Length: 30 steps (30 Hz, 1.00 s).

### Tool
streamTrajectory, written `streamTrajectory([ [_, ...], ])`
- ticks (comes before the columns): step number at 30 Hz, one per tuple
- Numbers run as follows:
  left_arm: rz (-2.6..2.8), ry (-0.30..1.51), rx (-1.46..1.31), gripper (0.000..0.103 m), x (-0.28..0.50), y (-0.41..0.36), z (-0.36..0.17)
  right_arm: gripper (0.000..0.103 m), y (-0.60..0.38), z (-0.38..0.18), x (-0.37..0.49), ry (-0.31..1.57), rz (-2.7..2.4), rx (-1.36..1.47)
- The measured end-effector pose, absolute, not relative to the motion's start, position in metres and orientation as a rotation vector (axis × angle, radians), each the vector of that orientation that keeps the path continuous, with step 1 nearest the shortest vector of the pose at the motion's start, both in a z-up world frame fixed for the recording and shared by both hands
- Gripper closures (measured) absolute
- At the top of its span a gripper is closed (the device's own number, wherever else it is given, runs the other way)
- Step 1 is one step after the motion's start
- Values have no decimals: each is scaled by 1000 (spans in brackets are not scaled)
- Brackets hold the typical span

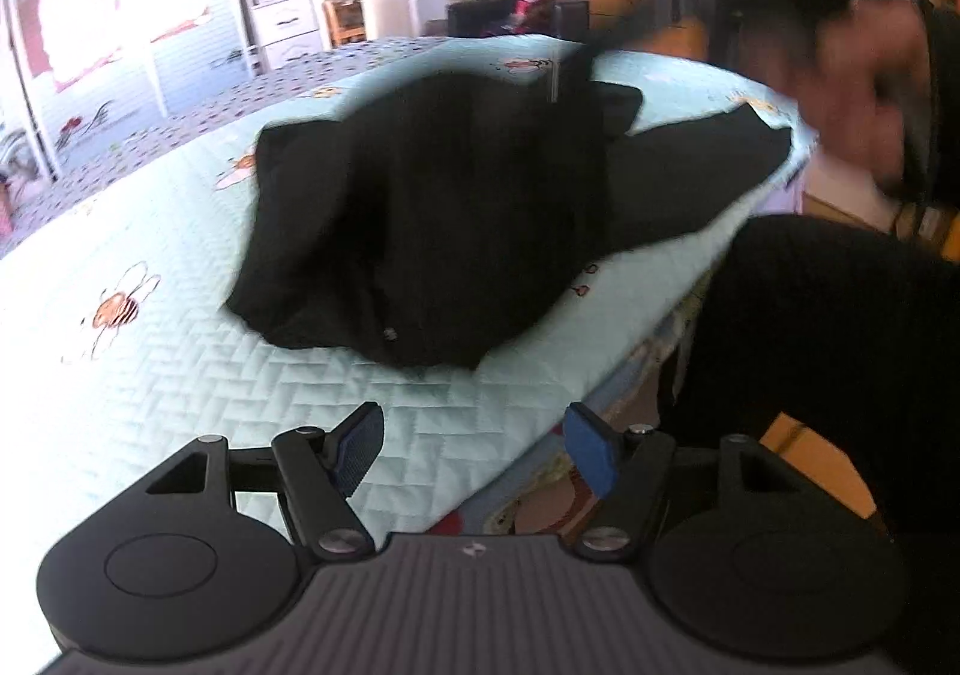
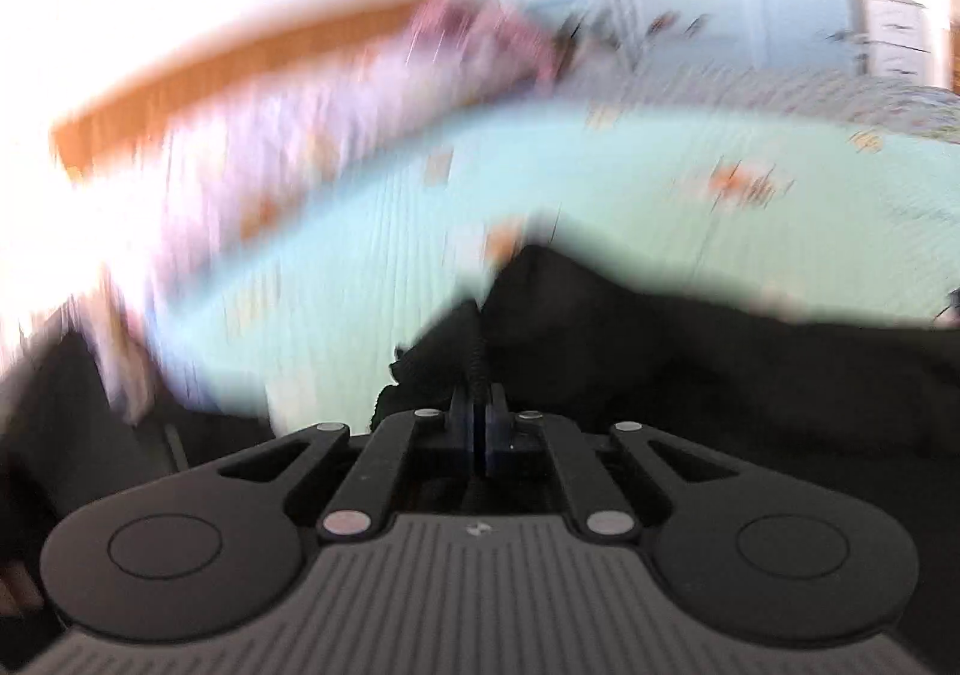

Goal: Fold clothes

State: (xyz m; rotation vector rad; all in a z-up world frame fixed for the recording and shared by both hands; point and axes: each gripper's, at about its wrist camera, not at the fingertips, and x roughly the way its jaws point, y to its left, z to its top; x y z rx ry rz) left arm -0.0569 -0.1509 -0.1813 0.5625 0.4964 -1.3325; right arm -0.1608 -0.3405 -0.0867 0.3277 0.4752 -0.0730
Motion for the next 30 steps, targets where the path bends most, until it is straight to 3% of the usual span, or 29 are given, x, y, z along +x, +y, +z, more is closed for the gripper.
streamTrajectory([
  [2,-1326,500,541,34,-55,-152,-180,99,-370,-52,-175,344,-165,400],
  [5,-1336,501,501,34,-54,-161,-176,99,-433,-42,-189,243,-358,561],
  [11,-1417,499,522,33,-71,-186,-175,99,-540,-136,-231,247,-694,1081],
  [14,-1462,507,551,33,-77,-200,-177,98,-545,-179,-256,276,-772,1171],
  [17,-1506,512,584,33,-82,-215,-179,85,-540,-202,-275,270,-767,1215],
  [21,-1555,497,609,33,-89,-237,-176,74,-529,-194,-300,247,-743,1157],
  [25,-1588,512,585,33,-86,-260,-177,73,-497,-160,-317,218,-631,930],
  [30,-1594,536,585,33,-76,-287,-182,73,-447,-152,-297,344,-470,689],
])
